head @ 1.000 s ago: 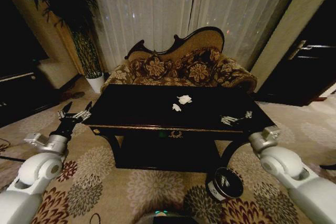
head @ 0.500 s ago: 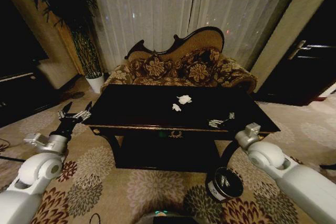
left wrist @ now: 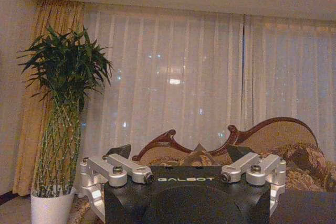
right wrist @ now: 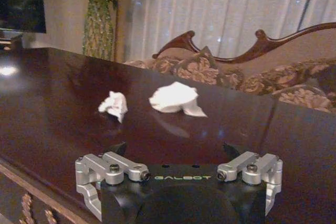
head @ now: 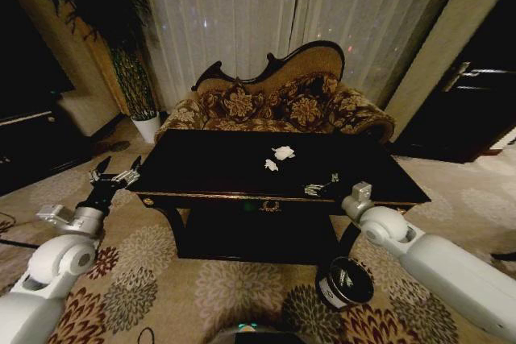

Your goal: Move to the front of the table and place the trash on the table into the trash bin.

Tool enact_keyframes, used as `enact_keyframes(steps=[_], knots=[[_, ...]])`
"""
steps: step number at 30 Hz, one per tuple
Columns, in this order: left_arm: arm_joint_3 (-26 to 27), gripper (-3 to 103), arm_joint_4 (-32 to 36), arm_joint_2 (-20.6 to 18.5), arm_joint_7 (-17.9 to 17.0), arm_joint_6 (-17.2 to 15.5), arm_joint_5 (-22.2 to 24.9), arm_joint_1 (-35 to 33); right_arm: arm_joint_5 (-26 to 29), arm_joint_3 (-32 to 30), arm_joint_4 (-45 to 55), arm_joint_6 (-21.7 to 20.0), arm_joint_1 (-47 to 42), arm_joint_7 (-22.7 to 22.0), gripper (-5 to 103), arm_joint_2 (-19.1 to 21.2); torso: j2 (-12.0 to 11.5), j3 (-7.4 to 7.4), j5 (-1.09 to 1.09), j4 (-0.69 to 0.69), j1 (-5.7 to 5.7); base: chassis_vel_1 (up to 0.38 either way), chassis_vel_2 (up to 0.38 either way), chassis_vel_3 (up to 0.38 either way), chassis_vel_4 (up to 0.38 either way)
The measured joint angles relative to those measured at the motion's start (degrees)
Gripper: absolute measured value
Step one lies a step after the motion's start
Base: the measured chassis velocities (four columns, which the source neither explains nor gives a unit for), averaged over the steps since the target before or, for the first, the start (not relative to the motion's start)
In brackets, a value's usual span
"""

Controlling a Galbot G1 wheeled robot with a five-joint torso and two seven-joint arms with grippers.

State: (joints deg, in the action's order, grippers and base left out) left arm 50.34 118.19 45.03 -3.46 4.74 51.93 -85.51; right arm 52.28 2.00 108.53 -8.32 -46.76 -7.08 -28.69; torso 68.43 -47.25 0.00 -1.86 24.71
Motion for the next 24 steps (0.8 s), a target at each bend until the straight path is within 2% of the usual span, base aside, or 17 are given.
enact_keyframes(steps=[2,3,8,20,24], knots=[[0.0,100,0.0,0.0,0.0,0.0,0.0,0.0,0.3,4.0,-0.8,-0.3,4.5,-0.5,100,-0.8,0.0,0.00,0.01,0.01,0.00,0.000,0.000,0.000,0.000],[0.0,100,0.0,0.0,0.0,0.0,0.0,0.0,0.3,4.0,-0.8,-0.3,4.5,-0.5,100,-0.8,0.0,0.00,0.01,0.01,0.00,0.000,0.000,0.000,0.000],[0.0,100,0.0,0.0,0.0,0.0,0.0,0.0,1.2,11.0,-2.7,-1.3,12.0,-1.5,100,-4.4,0.0,0.00,0.01,0.02,0.01,0.000,0.000,0.000,0.000],[0.0,100,0.0,0.0,0.0,0.0,0.0,0.0,1.2,15.9,-6.5,-1.3,16.1,-1.5,100,-7.9,0.0,0.00,0.00,0.01,0.00,0.000,0.000,0.000,0.000],[0.0,100,0.0,0.0,0.0,0.0,0.0,0.0,1.5,18.5,-8.1,-1.4,18.7,-1.5,100,-10.2,0.0,0.00,0.01,0.01,0.00,0.000,0.000,0.000,0.000]])
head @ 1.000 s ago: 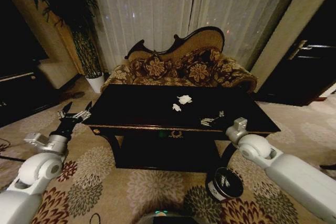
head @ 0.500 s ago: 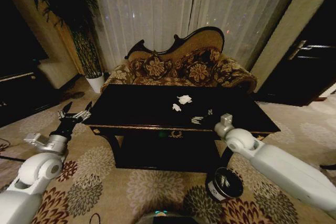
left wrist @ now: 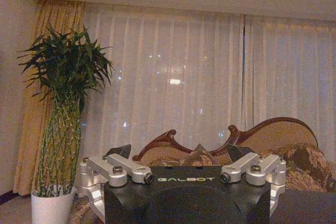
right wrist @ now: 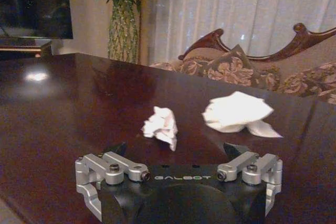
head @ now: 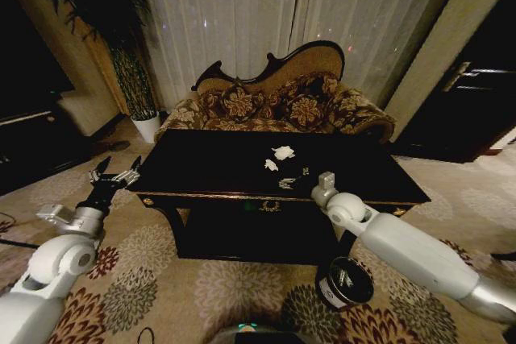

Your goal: Move to the front of the table and place the trash on the table into the trash bin.

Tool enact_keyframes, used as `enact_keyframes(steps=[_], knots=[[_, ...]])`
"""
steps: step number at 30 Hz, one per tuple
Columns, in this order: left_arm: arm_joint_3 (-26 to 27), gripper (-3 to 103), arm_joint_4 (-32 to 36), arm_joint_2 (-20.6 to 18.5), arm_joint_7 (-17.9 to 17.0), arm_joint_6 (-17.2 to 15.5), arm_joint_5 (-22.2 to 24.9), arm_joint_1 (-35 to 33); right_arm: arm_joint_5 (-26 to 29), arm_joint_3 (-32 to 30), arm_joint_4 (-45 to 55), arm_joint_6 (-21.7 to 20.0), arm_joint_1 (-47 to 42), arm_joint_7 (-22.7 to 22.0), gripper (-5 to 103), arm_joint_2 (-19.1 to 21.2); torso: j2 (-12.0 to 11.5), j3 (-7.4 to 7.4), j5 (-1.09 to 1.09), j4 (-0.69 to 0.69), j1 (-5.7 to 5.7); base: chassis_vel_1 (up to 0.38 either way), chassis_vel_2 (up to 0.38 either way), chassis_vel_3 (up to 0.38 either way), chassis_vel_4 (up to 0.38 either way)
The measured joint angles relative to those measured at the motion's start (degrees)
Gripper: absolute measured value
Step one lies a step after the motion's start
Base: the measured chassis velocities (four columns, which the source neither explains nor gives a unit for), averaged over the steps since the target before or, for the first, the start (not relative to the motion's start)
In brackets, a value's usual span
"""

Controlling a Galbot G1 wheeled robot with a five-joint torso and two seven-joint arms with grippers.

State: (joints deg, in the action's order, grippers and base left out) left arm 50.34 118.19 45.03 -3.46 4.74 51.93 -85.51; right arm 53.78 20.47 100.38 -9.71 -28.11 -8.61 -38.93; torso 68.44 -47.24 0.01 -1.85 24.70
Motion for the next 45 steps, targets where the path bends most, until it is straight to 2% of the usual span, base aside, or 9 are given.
enact_keyframes(steps=[11,21,22,25,29,31,38,43,45], knots=[[0.0,100,0.0,0.0,0.0,0.0,0.0,0.0,1.6,4.2,-3.2,-0.9,4.8,-1.3,100,-5.5,0.0,0.00,0.00,0.00,0.00,0.000,0.000,0.000,0.000],[0.0,100,0.0,0.0,0.0,0.0,0.0,0.0,2.5,5.1,-6.7,-0.9,8.1,-1.4,100,-8.1,0.0,0.00,-0.01,0.00,0.00,0.000,0.000,0.000,0.000],[0.0,100,0.0,0.0,0.0,0.0,0.0,0.0,2.5,5.2,-6.9,-0.9,8.3,-1.4,103,-8.3,0.0,0.00,-0.01,0.00,0.00,0.000,0.000,0.000,0.000],[0.0,100,0.0,0.0,0.0,0.0,0.0,0.0,2.4,5.5,-7.2,-0.4,8.5,-1.4,100,-8.5,0.0,0.00,-0.01,0.00,0.00,0.000,0.000,0.000,0.000],[0.0,100,0.0,0.0,0.0,0.0,0.0,0.0,1.9,6.2,-7.3,0.1,8.9,-1.3,78,-8.5,0.0,0.00,-0.01,0.00,0.00,0.000,0.000,0.000,0.000],[0.0,100,0.0,0.0,0.0,0.0,0.0,0.0,1.8,6.3,-7.4,0.2,9.0,-1.3,78,-8.5,0.0,0.00,-0.01,0.00,0.00,0.000,0.000,0.000,0.000],[0.0,100,0.0,0.0,0.0,0.0,0.0,0.0,1.7,6.6,-7.4,0.3,9.5,-1.2,46,-8.4,0.0,0.00,-0.01,0.00,0.00,0.000,0.000,0.000,0.000],[0.0,100,0.0,0.0,0.0,0.0,0.0,0.0,1.4,7.2,-7.2,0.7,9.0,-1.1,35,-8.1,0.0,0.00,-0.01,0.00,0.00,0.000,0.000,0.000,0.000],[0.0,100,0.0,0.0,0.0,0.0,0.0,0.0,1.1,7.3,-7.0,0.9,8.4,-1.1,24,-7.9,0.0,0.00,-0.01,0.00,0.00,0.000,0.000,0.000,0.000]])
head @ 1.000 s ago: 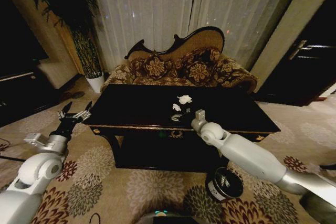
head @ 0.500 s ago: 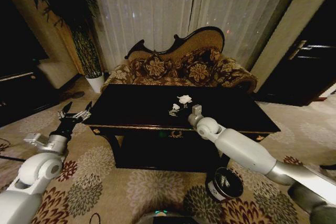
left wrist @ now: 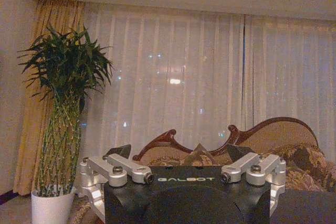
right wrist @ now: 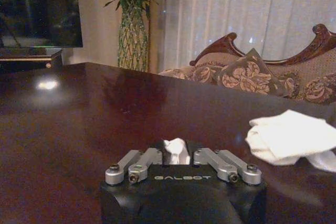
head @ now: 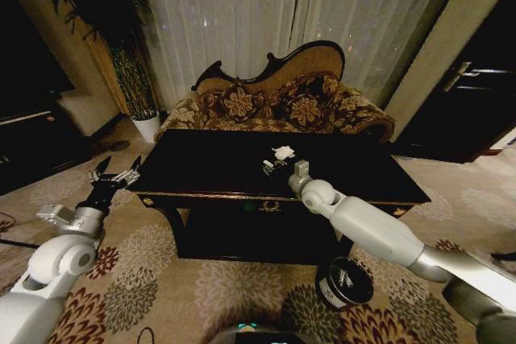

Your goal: Move to the front of the table and place the trash on the table into the trash bin.

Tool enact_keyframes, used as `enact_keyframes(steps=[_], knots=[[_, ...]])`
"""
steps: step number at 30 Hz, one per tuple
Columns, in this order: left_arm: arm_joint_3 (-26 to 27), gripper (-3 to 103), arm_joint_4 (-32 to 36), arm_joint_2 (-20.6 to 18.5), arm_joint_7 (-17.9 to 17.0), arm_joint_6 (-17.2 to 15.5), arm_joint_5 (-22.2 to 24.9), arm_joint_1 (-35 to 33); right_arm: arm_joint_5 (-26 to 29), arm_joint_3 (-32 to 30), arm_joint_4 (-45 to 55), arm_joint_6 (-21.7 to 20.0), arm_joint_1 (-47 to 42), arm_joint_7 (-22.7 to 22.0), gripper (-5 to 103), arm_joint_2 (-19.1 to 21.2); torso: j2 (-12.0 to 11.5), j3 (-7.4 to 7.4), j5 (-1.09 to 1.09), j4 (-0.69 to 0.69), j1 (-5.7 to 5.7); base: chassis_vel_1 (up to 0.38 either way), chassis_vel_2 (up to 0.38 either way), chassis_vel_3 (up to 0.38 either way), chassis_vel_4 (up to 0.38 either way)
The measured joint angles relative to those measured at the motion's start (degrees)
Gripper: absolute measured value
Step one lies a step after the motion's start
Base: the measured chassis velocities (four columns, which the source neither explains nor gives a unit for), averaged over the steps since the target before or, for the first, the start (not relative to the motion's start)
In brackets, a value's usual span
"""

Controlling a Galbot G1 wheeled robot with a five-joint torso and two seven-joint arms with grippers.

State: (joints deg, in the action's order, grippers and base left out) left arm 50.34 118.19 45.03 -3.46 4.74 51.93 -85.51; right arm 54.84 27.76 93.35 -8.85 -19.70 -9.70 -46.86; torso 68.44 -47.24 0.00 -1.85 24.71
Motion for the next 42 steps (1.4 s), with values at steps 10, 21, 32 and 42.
enact_keyframes(steps=[10,21,32,42], knots=[[0.0,100,0.0,0.0,0.0,0.0,0.0,0.0,0.1,-0.8,0.6,0.3,-0.4,0.1,1,0.9,0.0,0.00,0.00,0.00,0.00,0.000,0.000,0.000,0.000],[0.0,100,0.0,0.0,0.0,0.0,0.0,0.0,1.4,-7.5,5.8,0.2,-5.5,-0.6,1,5.6,0.0,0.00,-0.02,0.03,0.00,0.000,0.000,0.000,0.000],[0.0,100,0.0,0.0,0.0,0.0,0.0,0.0,-2.5,-38.9,16.3,3.9,-36.2,2.3,1,18.4,0.0,0.01,-0.03,-0.03,-0.01,0.000,0.000,0.000,0.000],[0.0,100,0.0,0.0,0.0,0.0,0.0,0.0,-5.9,-56.4,21.6,7.1,-54.0,2.6,1,15.6,0.0,0.00,0.00,0.01,0.00,0.000,0.000,0.000,0.000]])
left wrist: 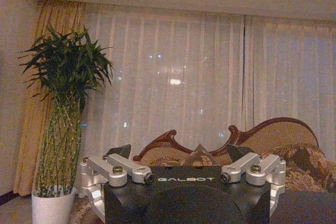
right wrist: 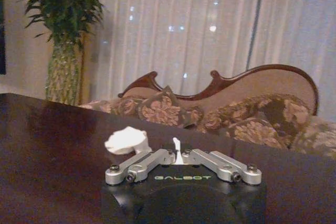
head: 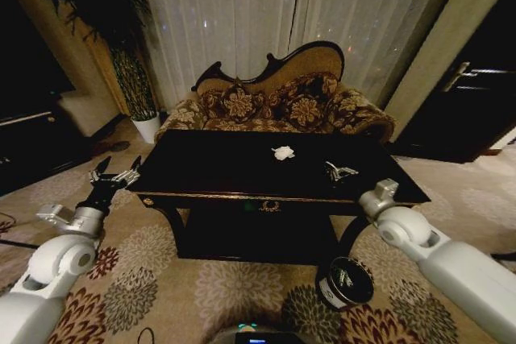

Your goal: Move to the front of the table and place the trash on the table into the trash bin.

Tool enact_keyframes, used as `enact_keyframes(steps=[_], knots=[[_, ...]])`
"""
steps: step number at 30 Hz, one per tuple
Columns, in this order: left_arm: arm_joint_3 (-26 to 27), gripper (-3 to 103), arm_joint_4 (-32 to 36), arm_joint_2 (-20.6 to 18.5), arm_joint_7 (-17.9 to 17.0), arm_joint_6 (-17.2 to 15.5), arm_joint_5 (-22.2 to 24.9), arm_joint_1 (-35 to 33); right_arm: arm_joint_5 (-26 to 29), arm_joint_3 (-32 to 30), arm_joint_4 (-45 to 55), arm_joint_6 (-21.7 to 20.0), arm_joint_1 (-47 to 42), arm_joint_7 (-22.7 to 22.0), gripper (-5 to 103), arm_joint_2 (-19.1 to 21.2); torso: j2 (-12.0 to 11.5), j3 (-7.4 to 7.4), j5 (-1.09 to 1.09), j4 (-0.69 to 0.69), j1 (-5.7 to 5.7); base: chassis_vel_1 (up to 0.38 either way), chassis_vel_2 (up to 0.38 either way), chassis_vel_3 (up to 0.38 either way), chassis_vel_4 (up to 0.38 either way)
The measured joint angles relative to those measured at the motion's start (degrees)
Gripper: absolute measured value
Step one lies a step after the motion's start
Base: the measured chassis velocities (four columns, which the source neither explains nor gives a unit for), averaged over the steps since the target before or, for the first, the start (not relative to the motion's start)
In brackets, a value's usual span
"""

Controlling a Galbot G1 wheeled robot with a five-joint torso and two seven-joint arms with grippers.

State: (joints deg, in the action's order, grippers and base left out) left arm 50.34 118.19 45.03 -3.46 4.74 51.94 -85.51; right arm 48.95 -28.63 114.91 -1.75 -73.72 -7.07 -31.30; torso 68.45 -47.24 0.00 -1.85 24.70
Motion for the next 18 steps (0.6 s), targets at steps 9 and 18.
enact_keyframes(steps=[9,18], knots=[[0.0,100,0.0,0.0,0.0,0.0,0.0,0.0,-4.8,-11.7,1.1,3.6,-11.5,2.1,1,-6.7,0.0,0.00,0.00,0.00,0.00,0.000,0.000,0.000,0.000],[0.0,100,0.0,0.0,0.0,0.0,0.0,0.0,-10.1,-24.2,-0.8,10.6,-25.1,6.1,1,-17.0,0.0,0.01,0.00,-0.02,-0.01,0.000,0.000,0.000,0.000]])
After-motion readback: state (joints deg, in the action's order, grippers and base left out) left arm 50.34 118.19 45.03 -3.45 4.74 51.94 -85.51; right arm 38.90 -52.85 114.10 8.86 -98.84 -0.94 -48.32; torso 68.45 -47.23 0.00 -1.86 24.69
